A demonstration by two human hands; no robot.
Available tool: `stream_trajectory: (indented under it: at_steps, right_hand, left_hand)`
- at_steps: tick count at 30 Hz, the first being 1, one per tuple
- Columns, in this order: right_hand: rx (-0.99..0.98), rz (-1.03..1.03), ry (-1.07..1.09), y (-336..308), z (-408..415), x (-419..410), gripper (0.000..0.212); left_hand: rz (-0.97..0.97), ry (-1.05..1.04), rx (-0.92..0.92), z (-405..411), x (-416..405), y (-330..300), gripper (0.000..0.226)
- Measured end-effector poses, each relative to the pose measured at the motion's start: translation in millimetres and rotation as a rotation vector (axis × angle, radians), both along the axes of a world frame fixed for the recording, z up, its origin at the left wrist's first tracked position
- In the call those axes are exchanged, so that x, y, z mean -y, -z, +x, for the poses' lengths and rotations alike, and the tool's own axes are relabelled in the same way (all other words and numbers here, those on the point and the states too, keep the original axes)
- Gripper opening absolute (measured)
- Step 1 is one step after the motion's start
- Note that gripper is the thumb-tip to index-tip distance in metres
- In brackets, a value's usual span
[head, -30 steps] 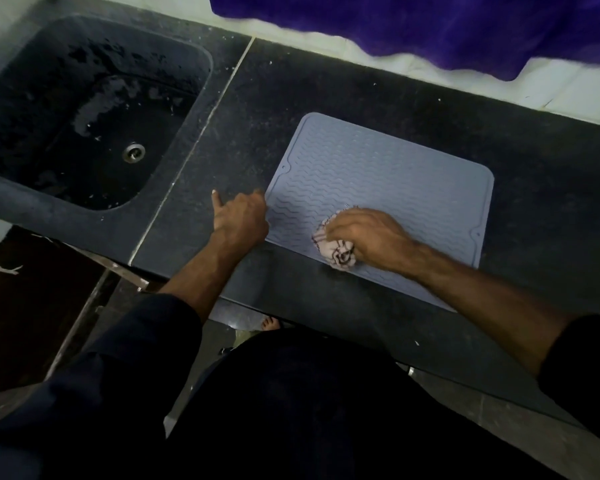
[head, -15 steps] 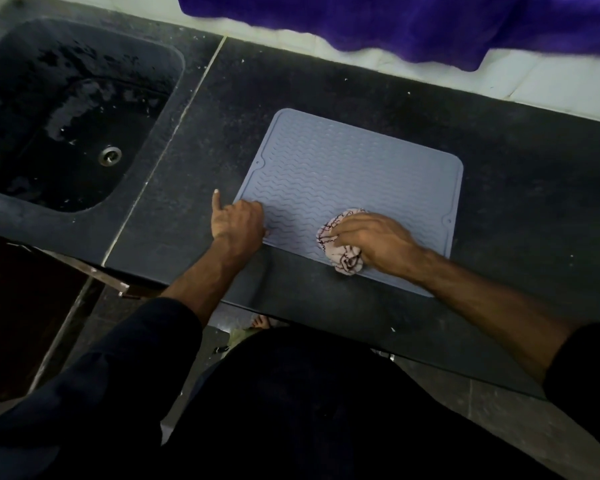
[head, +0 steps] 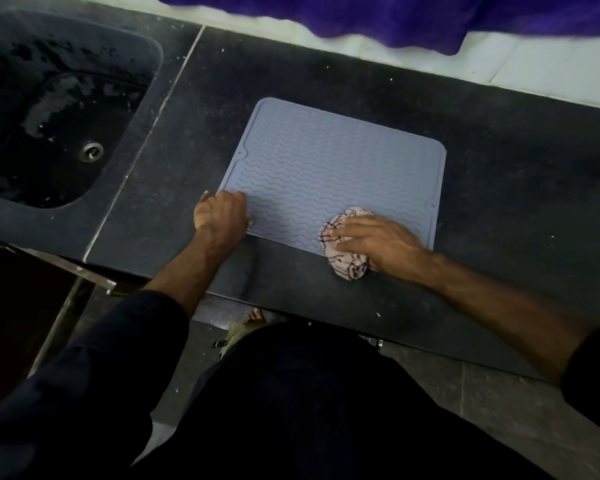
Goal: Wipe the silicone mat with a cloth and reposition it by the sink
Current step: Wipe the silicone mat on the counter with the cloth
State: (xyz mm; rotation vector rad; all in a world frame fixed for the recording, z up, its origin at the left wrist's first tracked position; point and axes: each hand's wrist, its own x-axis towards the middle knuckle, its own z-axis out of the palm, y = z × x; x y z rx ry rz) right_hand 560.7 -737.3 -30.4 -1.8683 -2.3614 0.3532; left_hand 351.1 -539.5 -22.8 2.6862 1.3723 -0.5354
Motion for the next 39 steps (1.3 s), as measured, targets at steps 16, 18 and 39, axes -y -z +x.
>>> stream_trajectory:
  at_steps: [16,18,39]
  right_hand:
    - [-0.035,0.077,0.008,4.8,12.7,37.1,0.049]
    - [-0.003,0.106,0.01,1.2,21.3,55.0,0.052]
    - [-0.534,0.277,0.755,-6.3,55.4,68.5,0.04]
  left_hand:
    - [-0.013,-0.01,0.0,1.6,2.0,-4.2,0.051]
    - [-0.011,-0.006,-0.006,0.7,2.1,-3.1,0.052]
    - [-0.109,0.194,0.278,57.7,-5.8,-4.0,0.064]
